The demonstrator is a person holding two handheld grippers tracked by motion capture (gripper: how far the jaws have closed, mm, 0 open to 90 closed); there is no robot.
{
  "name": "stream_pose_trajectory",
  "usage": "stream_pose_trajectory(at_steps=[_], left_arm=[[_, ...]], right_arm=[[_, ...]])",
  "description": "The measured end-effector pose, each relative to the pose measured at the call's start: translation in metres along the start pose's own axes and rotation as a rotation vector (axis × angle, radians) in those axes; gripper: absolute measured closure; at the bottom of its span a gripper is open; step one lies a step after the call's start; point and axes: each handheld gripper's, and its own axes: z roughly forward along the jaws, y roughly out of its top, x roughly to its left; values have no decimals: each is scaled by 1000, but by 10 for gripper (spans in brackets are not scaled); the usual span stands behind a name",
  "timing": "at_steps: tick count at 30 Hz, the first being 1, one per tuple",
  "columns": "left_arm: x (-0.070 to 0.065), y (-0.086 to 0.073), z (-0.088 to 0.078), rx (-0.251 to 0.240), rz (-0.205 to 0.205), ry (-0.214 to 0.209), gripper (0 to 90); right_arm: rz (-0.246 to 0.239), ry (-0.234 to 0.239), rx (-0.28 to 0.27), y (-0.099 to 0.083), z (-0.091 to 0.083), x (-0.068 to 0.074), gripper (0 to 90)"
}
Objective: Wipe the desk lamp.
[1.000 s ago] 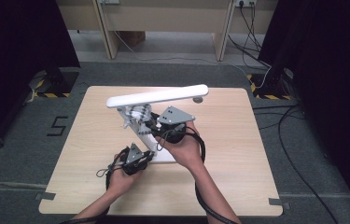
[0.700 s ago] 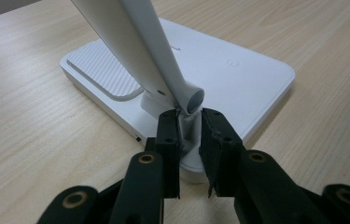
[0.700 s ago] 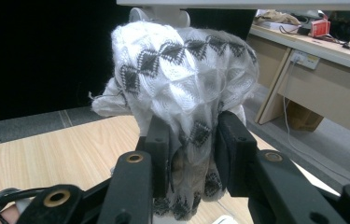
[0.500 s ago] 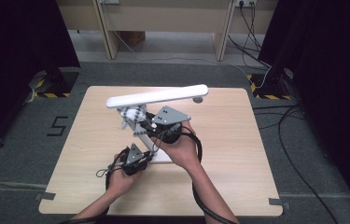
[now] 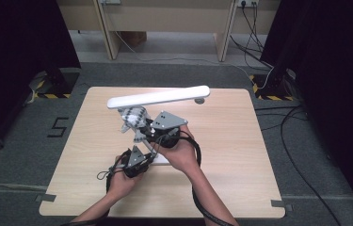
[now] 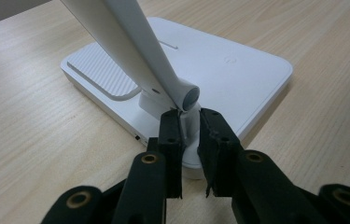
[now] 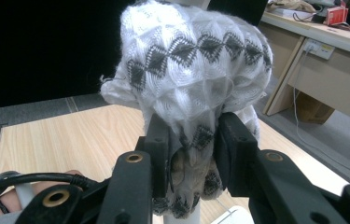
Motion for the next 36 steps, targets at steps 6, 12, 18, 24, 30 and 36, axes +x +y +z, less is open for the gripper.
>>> stream_pose_trajectory(at_steps=[6,12,18,24,30,36], left_arm=[[0,0,0,-2,6,6,786],[0,0,0,-3,5,7,786],[0,0,0,-1,5,8,786],[-1,-1,0,-7,3,10,788],[0,-1,-1,-2,8,7,790],[0,-1,0,-7,3,4,791]], right_arm=[[4,2,20,-6,2,-1,693],[9,4,32,-16,6,-4,695],[5,2,48,-24,8,-6,696],[13,0,56,-29,10,-6,696],[27,-2,62,-36,12,-5,697],[19,-10,72,-42,14,-3,697]])
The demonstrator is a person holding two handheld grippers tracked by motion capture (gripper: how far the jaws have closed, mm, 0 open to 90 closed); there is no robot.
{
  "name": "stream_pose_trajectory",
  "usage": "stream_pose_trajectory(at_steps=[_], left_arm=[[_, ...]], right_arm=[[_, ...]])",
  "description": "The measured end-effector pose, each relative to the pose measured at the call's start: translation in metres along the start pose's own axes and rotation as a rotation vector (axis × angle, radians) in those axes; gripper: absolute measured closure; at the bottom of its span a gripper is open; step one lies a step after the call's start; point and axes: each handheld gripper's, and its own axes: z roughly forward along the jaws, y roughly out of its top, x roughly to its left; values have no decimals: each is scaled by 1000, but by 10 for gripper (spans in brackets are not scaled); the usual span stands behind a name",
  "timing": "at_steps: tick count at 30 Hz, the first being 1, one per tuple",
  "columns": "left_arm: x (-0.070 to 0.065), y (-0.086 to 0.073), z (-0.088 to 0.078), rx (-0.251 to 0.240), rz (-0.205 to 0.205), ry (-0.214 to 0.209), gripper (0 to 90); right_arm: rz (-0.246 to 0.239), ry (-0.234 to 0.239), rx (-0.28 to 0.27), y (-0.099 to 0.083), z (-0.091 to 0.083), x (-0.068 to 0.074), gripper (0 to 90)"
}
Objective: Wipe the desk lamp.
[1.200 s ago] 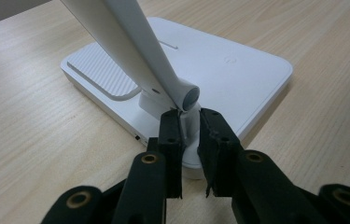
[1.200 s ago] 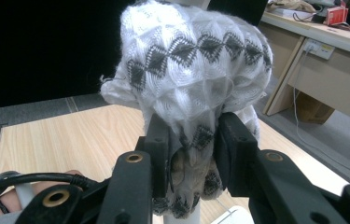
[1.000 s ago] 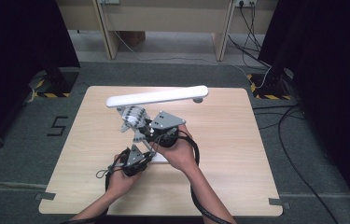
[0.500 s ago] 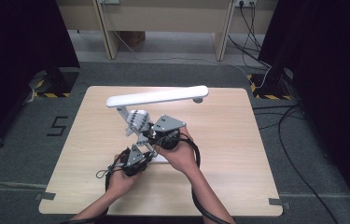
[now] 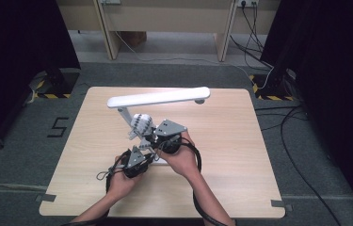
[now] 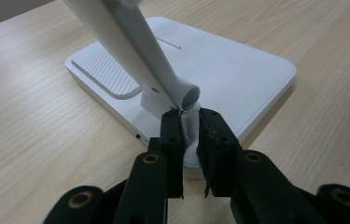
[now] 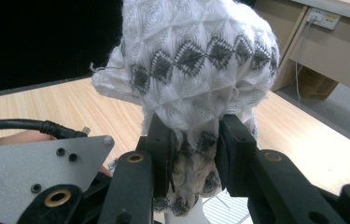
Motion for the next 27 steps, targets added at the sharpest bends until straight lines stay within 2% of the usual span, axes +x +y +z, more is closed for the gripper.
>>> stream_pose_trajectory(at_steps=[6,15,16,27], left_arm=[[0,0,0,2,-2,-2,791],[0,0,0,3,4,0,792],[0,0,0,4,1,-1,792],[-1,-1,0,-5,-5,3,794]], right_arm=[[22,-6,10,-7,2,0,698],[30,-13,31,-16,4,1,698],[15,-12,33,-17,4,0,698],[30,-20,52,-24,6,0,700]])
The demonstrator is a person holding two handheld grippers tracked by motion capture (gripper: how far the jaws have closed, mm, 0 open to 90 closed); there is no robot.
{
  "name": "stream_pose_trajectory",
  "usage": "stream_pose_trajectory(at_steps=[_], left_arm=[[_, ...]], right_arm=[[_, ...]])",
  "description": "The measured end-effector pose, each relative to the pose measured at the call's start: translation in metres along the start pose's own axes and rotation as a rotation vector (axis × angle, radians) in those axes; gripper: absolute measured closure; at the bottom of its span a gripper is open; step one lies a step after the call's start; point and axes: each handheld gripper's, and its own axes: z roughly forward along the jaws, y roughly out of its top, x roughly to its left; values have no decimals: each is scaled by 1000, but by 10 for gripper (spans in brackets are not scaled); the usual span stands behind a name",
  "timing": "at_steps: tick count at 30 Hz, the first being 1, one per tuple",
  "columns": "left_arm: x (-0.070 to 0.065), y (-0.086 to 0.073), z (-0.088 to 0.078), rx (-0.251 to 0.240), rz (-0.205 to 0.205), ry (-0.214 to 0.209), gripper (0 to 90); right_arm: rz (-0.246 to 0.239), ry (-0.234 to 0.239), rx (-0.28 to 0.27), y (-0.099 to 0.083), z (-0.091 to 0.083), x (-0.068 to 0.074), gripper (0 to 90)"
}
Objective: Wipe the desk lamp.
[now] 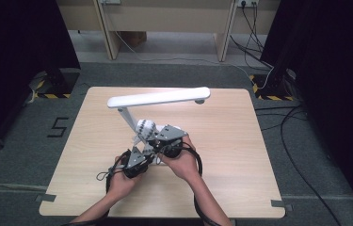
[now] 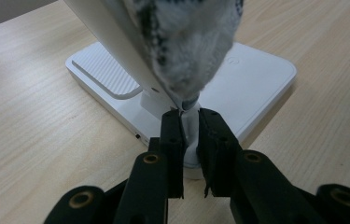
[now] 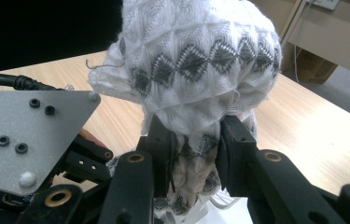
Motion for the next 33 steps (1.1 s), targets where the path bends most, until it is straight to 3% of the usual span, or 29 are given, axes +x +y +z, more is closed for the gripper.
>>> stream_pose_trajectory(at_steps=[13,25,33], left_arm=[[2,0,0,4,-6,-12,792],[-1,0,0,4,5,0,790],[0,0,0,5,8,-1,789]], right_arm=[[13,-1,59,-15,7,-3,701],[61,-22,80,-31,17,-9,704],[46,-47,120,-38,24,-9,706]])
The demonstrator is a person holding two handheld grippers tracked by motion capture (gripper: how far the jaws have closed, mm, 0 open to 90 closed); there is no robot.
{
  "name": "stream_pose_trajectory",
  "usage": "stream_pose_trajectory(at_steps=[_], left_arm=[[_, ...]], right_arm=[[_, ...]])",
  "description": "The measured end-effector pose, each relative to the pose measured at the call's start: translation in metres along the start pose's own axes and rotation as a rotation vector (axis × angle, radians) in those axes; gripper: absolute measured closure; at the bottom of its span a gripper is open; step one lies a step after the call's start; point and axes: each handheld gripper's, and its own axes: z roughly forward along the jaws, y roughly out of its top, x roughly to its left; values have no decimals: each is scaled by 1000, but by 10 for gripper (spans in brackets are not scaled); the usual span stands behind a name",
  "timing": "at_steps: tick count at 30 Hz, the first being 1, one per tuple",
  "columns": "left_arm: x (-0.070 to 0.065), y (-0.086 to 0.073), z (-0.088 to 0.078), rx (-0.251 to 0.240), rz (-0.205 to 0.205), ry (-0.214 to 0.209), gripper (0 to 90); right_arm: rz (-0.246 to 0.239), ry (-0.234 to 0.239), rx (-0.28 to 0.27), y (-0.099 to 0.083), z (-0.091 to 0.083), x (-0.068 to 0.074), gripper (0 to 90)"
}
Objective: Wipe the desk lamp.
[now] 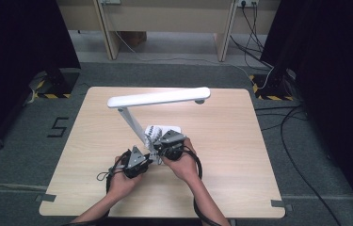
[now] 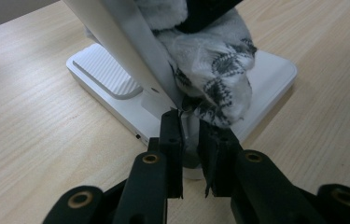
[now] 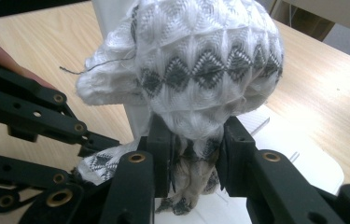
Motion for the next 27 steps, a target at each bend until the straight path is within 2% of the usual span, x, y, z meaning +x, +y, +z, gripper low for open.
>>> stream_pose_trajectory(at_steps=[10,18,27], left_arm=[[0,0,0,-1,5,3,788],[0,1,1,3,-2,1,779],[1,3,0,18,6,-7,727]], right_arm=[[-2,-17,34,-8,6,1,717],[-31,-25,71,-12,6,1,725],[-24,-36,90,-19,7,2,732]])
